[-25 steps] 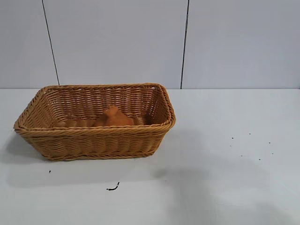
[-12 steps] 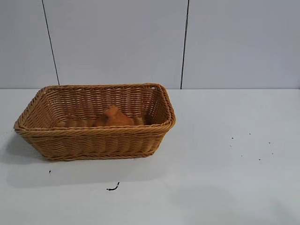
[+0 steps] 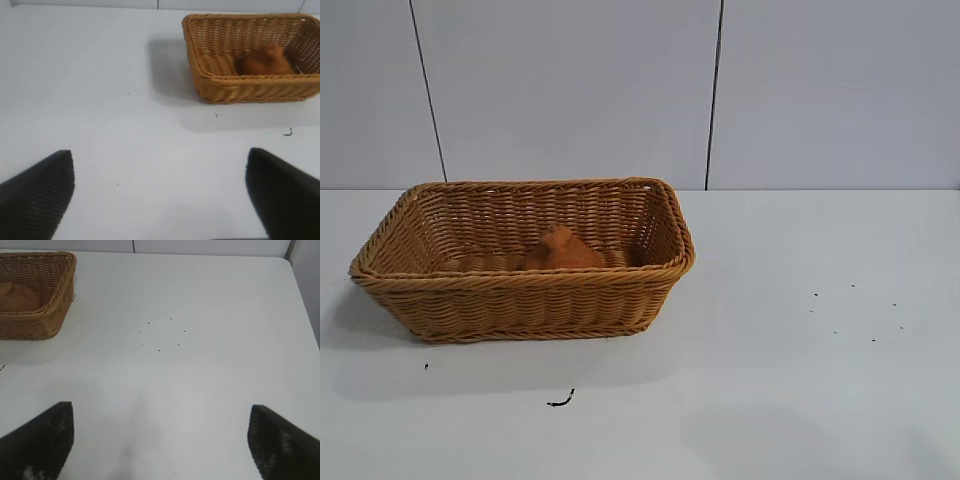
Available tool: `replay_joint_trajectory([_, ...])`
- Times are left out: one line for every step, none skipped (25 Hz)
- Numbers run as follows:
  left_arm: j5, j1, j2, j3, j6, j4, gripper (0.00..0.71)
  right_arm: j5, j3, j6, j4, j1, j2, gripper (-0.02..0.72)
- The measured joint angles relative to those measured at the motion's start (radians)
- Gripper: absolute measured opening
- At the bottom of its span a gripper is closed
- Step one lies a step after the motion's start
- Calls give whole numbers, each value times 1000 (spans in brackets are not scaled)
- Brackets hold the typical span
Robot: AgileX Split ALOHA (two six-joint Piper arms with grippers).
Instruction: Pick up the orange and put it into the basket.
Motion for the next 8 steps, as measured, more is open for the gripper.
replay_joint_trajectory([0, 0, 0, 0, 0, 0, 666, 0, 0, 0, 1, -5, -19, 650])
replay_joint_trajectory([0, 0, 0, 0, 0, 0, 666, 1, 0, 0, 1, -5, -37, 650])
replay_joint_trajectory([0, 0, 0, 0, 0, 0, 666, 2, 0, 0, 1, -5, -44, 650])
replay_joint_trajectory([0, 0, 0, 0, 0, 0, 666, 2, 0, 0, 1, -4, -44, 650])
replay_joint_trajectory([0, 0, 0, 0, 0, 0, 666, 2, 0, 0, 1, -1, -44, 650])
replay_joint_trajectory([0, 0, 0, 0, 0, 0, 666, 2, 0, 0, 2, -1, -44, 650])
replay_joint_trajectory([0, 0, 0, 0, 0, 0, 666, 2, 0, 0, 2, -1, -44, 650])
replay_joint_trajectory([0, 0, 0, 0, 0, 0, 666, 2, 0, 0, 2, -1, -44, 650])
